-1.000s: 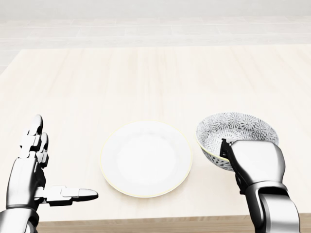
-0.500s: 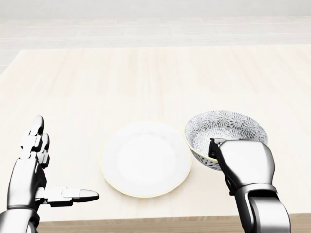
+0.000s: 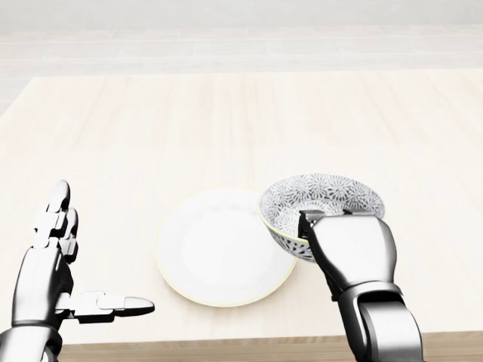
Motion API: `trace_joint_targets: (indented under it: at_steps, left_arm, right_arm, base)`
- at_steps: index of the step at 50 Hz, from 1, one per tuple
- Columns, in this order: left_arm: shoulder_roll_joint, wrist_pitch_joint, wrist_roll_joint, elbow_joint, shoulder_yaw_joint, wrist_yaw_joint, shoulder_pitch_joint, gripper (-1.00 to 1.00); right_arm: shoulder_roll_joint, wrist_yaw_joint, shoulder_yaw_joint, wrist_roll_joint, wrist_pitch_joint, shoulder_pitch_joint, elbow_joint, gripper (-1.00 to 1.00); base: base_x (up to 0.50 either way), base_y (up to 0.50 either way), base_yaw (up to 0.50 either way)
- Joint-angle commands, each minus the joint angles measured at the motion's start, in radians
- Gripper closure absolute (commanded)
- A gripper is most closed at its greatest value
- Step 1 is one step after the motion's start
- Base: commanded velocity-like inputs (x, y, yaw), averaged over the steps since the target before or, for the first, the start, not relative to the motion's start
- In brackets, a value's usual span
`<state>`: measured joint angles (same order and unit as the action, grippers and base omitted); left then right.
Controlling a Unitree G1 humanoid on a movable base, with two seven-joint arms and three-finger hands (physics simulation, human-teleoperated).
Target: Put the bowl on the plate.
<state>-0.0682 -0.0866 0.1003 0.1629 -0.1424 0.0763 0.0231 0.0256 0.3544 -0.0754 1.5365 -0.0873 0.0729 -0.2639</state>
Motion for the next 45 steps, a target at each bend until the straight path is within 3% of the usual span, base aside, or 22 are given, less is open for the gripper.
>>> trace_joint_targets:
  at_steps: [1, 16, 29, 40, 45]
  left_arm:
    - [0.0, 0.003, 0.0, -0.003, 0.0, 0.004, 0.004, -1.0]
    - [-0.003, 0.022, -0.004, -0.029, -0.006, 0.004, 0.0, -1.0]
    - [-0.006, 0.056, 0.007, -0.078, -0.001, -0.004, -0.01, -1.0]
    - [-0.01, 0.042, -0.002, -0.07, -0.008, 0.0, -0.017, -1.0]
    - [-0.012, 0.065, 0.001, -0.11, -0.007, -0.005, -0.028, -1.0]
  right_arm:
    - [-0.024, -0.017, -0.044, 0.031, 0.0, 0.024, 0.006, 0.5]
    - [-0.057, -0.032, -0.085, 0.029, 0.0, 0.059, 0.064, 0.5]
    - [-0.078, -0.078, -0.107, 0.013, 0.0, 0.104, 0.164, 0.55]
    - [-0.094, -0.094, -0.118, -0.019, 0.0, 0.145, 0.227, 0.55]
    - [-0.103, -0.111, -0.122, -0.032, 0.0, 0.164, 0.254, 0.56]
  base:
    - [0.0, 0.0, 0.0]
    - [0.0, 0.0, 0.0]
    - [0.0, 0.0, 0.0]
    - [0.0, 0.0, 0.0]
    - [0.0, 0.0, 0.0]
